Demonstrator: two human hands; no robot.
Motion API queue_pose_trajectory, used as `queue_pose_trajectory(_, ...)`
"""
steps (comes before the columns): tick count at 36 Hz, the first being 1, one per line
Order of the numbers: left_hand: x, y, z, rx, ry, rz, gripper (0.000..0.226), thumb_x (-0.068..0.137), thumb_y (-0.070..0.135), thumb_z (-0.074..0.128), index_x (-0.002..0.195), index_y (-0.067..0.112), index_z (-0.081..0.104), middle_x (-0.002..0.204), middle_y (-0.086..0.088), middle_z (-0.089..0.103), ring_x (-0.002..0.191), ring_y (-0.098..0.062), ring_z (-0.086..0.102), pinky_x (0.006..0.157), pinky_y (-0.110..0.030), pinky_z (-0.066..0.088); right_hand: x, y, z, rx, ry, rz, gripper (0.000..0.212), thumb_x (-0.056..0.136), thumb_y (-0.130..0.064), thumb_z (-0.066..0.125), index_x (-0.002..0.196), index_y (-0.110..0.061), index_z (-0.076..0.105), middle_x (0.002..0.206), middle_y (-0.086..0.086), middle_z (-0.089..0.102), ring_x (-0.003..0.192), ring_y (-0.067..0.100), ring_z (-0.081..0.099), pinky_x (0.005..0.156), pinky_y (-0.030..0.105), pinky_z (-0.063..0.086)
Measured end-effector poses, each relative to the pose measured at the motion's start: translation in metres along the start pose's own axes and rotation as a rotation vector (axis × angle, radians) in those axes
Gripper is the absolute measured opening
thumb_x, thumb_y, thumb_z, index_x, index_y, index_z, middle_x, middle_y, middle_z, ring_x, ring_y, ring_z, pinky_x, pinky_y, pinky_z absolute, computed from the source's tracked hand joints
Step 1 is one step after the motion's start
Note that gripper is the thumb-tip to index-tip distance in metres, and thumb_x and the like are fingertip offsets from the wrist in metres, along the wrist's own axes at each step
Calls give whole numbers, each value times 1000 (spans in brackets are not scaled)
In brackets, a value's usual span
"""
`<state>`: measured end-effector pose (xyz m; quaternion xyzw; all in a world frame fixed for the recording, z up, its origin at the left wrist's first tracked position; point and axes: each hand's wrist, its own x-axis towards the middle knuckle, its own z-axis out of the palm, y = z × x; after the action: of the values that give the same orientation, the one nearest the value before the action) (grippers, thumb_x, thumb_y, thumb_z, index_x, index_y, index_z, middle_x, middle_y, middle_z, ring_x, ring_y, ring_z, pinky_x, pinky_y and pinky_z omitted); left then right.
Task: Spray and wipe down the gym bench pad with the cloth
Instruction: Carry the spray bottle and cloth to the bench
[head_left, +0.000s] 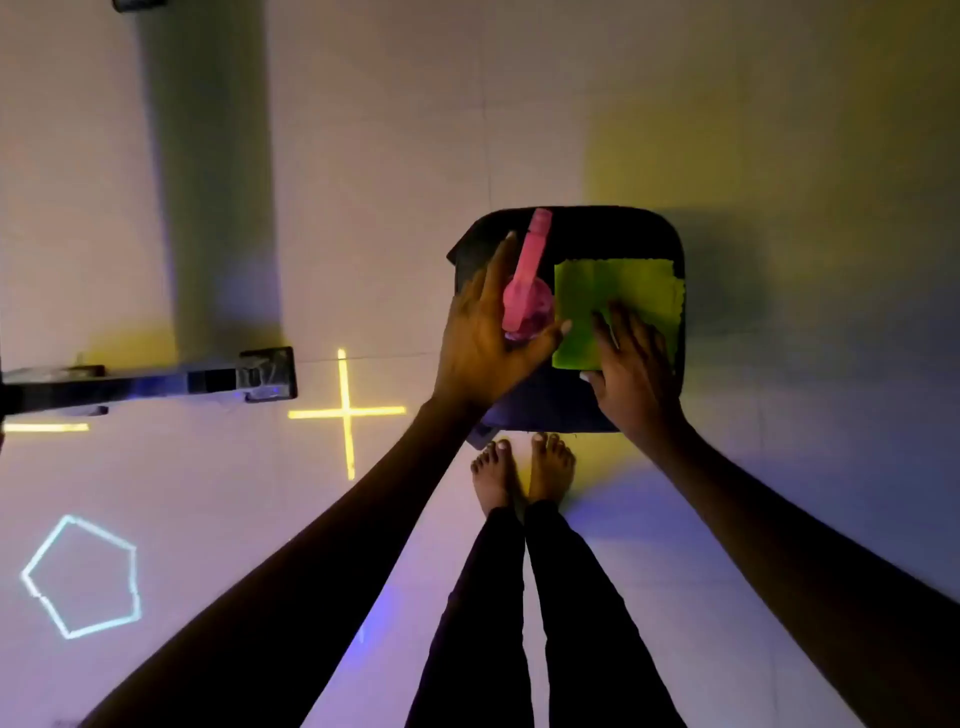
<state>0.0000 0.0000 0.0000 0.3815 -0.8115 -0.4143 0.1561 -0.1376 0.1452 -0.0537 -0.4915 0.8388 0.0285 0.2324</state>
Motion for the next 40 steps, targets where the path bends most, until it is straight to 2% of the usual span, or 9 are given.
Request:
queue_pose_trajectory(4, 6, 3, 6, -29, 136, -42, 72, 83, 51, 66, 136, 3, 55, 112, -4, 72, 95, -22, 69, 83, -37, 59, 5, 6, 10, -28, 27, -40, 73, 89, -24, 76, 152, -4, 45, 159, 21, 45, 149, 41, 39, 117, 52, 35)
queue_pose_trajectory(10, 12, 12, 6, -67, 177, -126, 59, 83, 46, 59, 124, 4, 64, 77, 26, 59, 66, -8, 59, 69, -28, 57, 14, 9, 7, -24, 175, -73, 48, 90, 4, 61, 137, -1, 63, 141, 21, 63, 134, 41, 58, 103, 50, 50)
queue_pose_trajectory(14, 10, 18, -5, -66, 145, -149, 54, 85, 39, 63, 129, 9, 64, 85, 23, 65, 69, -13, 68, 72, -24, 57, 17, -1, -14, 97, 176, 37, 34, 87, 8, 64, 118, 1, 73, 100, 28, 76, 92, 46, 74, 76, 49, 60)
queue_pose_trajectory(18, 7, 21, -18, -57, 124, -202, 38, 86, 38, 67, 113, 12, 71, 88, 8, 75, 69, -9, 68, 70, -7, 50, 14, -11, -41, 211, 161, 171, 27, 95, -1, 61, 119, -2, 73, 75, 28, 71, 72, 47, 70, 61, 36, 43)
queue_pose_trajectory(22, 1, 33, -42, -80, 136, -254, 27, 85, 34, 70, 104, 15, 73, 90, -7, 77, 73, -13, 71, 73, -27, 59, 5, -25, -72, 284, 272, 219, 25, 94, -1, 61, 116, 0, 73, 77, 32, 70, 71, 51, 69, 61, 43, 52)
queue_pose_trajectory(31, -23, 76, -142, -66, 244, -287, 26, 88, 32, 65, 107, 15, 67, 103, -15, 76, 83, -29, 75, 78, -43, 63, -22, -92, -164, 427, 247, 155, 29, 96, -6, 59, 121, -9, 73, 97, 30, 74, 89, 51, 69, 70, 48, 53)
queue_pose_trajectory(34, -29, 88, -186, -105, 310, -273, 26, 83, 41, 57, 109, 36, 56, 113, -1, 77, 91, -8, 74, 84, -25, 60, -26, -129, -196, 486, 264, 107, 26, 95, -4, 61, 116, -8, 75, 95, 30, 74, 88, 50, 69, 69, 46, 52)
queue_pose_trajectory(37, -31, 90, -231, -111, 392, -244, 35, 83, 20, 66, 112, 36, 56, 130, 12, 69, 106, 13, 65, 89, -5, 48, -22, -168, -224, 521, 249, 52, 24, 95, -3, 60, 113, -6, 76, 94, 30, 73, 85, 50, 68, 70, 49, 53)
queue_pose_trajectory(40, -32, 83, -275, -141, 430, -252, 31, 79, 6, 69, 99, 29, 63, 125, 39, 59, 111, 12, 64, 91, -16, 54, -11, -213, -250, 545, 245, 15, 25, 95, -1, 60, 114, -3, 75, 98, 31, 74, 88, 52, 67, 74, 50, 54)
